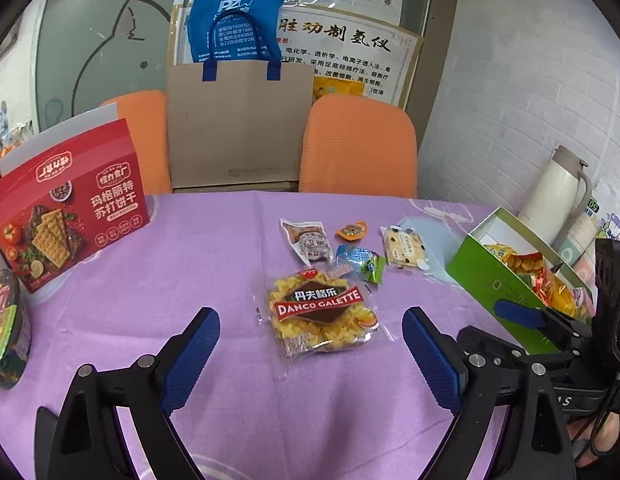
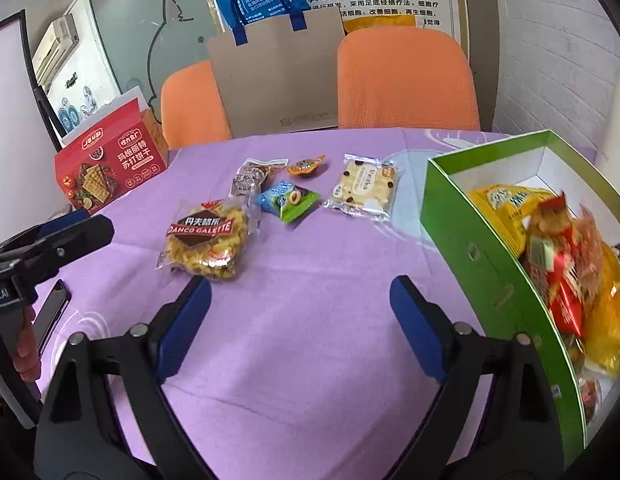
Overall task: Organize snacks
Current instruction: 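Grasp the brown meat snack packet with the left gripper while the right grasps the blue plum packet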
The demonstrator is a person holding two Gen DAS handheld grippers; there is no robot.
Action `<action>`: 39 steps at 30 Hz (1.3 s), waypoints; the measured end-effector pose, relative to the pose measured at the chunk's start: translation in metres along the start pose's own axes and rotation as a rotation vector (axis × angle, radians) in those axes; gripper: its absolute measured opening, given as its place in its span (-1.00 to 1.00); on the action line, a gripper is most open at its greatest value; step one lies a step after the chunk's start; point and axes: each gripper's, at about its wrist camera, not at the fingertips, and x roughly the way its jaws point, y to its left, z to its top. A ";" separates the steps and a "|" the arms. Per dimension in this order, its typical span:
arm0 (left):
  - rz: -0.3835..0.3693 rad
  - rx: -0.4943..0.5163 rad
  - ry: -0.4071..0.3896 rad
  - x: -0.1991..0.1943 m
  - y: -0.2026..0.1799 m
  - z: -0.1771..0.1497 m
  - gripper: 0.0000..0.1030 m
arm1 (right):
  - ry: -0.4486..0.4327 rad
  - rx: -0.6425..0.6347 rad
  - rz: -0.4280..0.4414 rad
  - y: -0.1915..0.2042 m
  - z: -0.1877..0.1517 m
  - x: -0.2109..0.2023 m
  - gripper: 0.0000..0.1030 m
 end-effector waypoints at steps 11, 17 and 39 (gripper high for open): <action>-0.066 -0.025 0.067 0.054 0.023 0.045 0.44 | 0.062 -0.093 0.115 -0.003 0.061 0.095 0.31; -0.102 -0.068 0.119 0.095 0.035 0.064 0.44 | 0.108 -0.077 0.158 -0.008 0.064 0.126 0.27; -0.110 -0.023 0.266 0.161 0.012 0.060 -0.35 | 0.119 -0.073 0.106 -0.009 0.044 0.102 -0.46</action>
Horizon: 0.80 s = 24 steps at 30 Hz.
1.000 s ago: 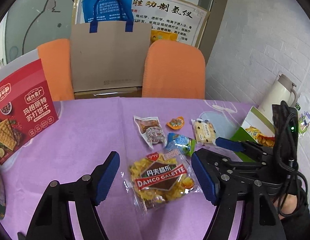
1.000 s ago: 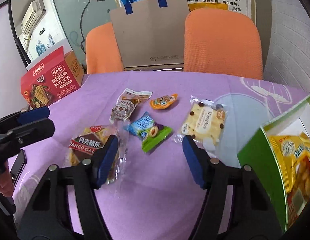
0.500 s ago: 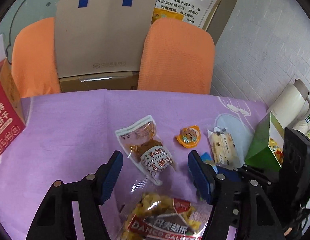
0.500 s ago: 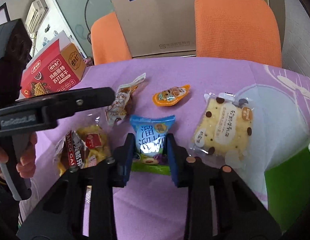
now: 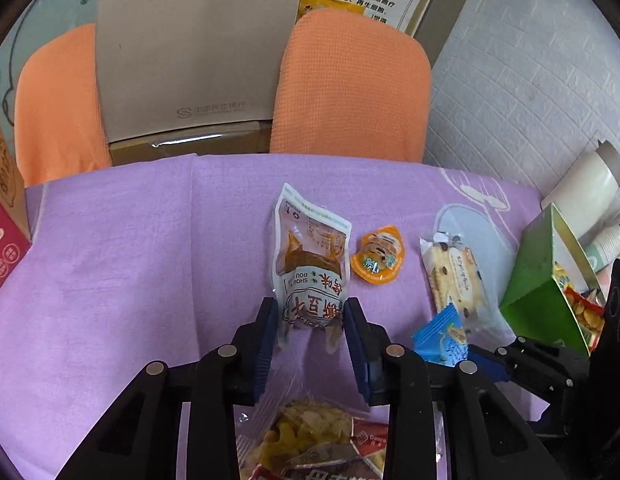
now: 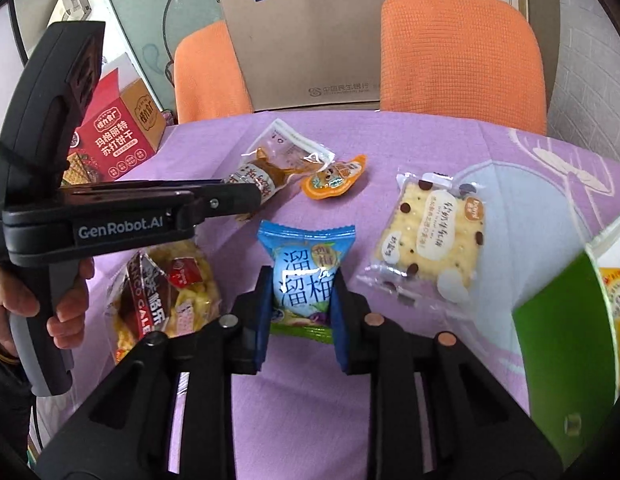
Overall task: Organize snacks
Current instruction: 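Grasp the brown meat snack packet with the left gripper while the right grasps the blue plum packet, then lower both packets into the green box and open both grippers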
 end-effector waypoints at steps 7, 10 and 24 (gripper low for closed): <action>0.001 0.015 -0.077 -0.056 -0.008 -0.015 -0.35 | -0.103 0.025 -0.010 0.007 -0.020 -0.060 -0.46; -0.011 0.035 -0.113 -0.085 -0.021 -0.023 -0.35 | -0.147 0.047 -0.007 0.007 -0.032 -0.087 -0.45; -0.170 0.215 -0.188 -0.144 -0.147 -0.049 -0.35 | -0.353 0.202 -0.094 -0.029 -0.096 -0.207 -0.45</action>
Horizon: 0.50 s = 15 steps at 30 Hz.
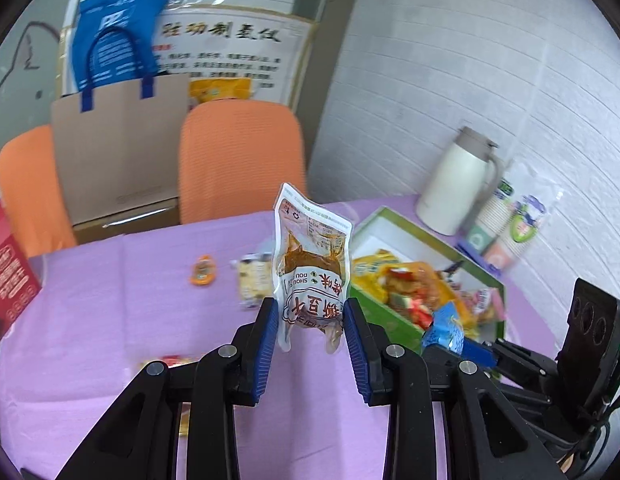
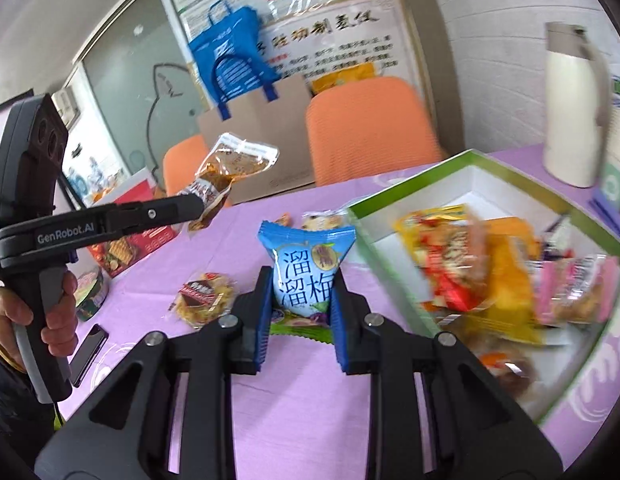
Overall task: Organize snacks
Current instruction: 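Lower both packets into the green box and open both grippers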
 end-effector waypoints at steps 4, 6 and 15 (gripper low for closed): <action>-0.049 0.044 0.023 0.023 -0.040 0.003 -0.35 | -0.059 0.044 -0.096 -0.033 0.003 -0.033 -0.45; -0.073 0.058 0.044 0.039 -0.057 0.004 -0.35 | -0.077 0.075 -0.140 -0.052 0.004 -0.045 -0.45; -0.134 0.086 0.124 0.096 -0.105 0.010 -0.35 | -0.059 0.182 -0.238 -0.110 0.009 -0.039 -0.44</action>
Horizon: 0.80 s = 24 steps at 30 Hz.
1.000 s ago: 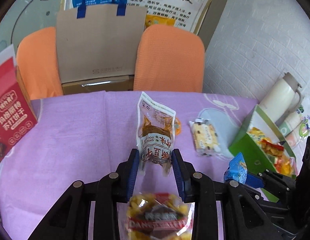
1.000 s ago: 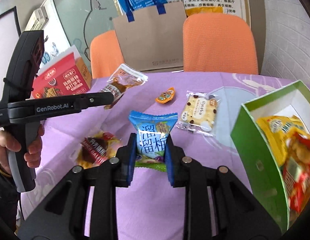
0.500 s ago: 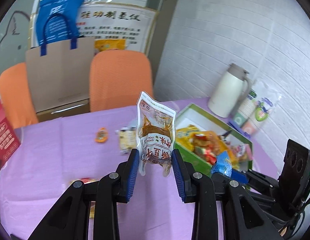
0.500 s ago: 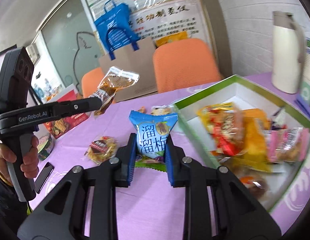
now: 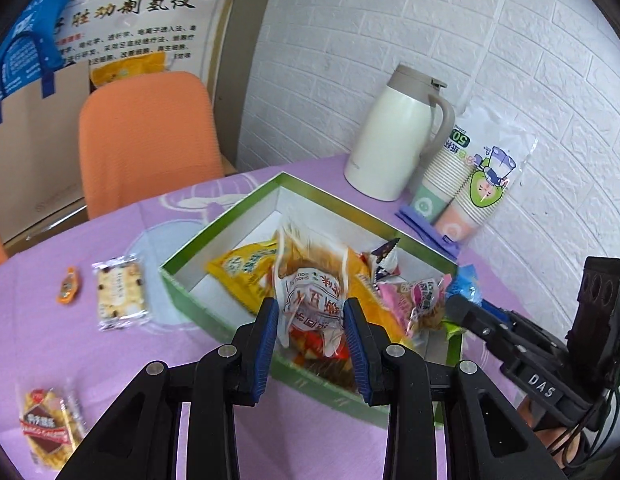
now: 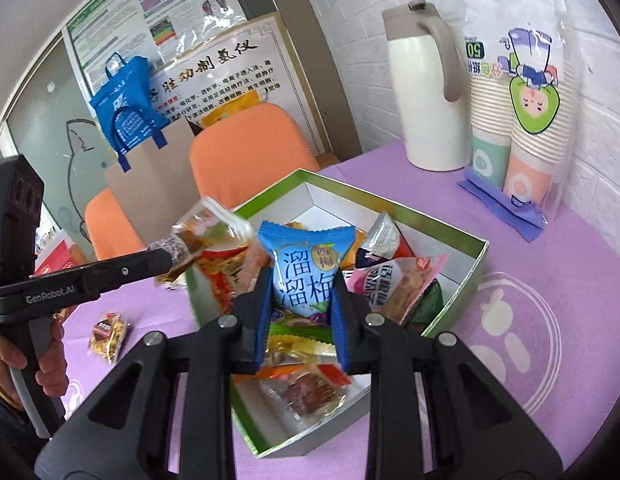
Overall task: Organize snacks
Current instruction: 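Lower both packets into the green box and open both grippers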
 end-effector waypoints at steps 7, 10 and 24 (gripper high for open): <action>0.003 0.004 0.028 0.033 -0.007 0.015 -0.34 | 0.043 -0.014 -0.001 -0.013 0.007 0.026 -0.44; 0.005 -0.001 0.029 0.042 -0.005 0.016 -0.33 | 0.050 -0.035 -0.003 -0.011 0.008 0.035 -0.44; 0.117 -0.008 -0.174 -0.015 0.005 0.004 0.99 | -0.009 -0.121 -0.057 -0.005 0.001 0.003 0.96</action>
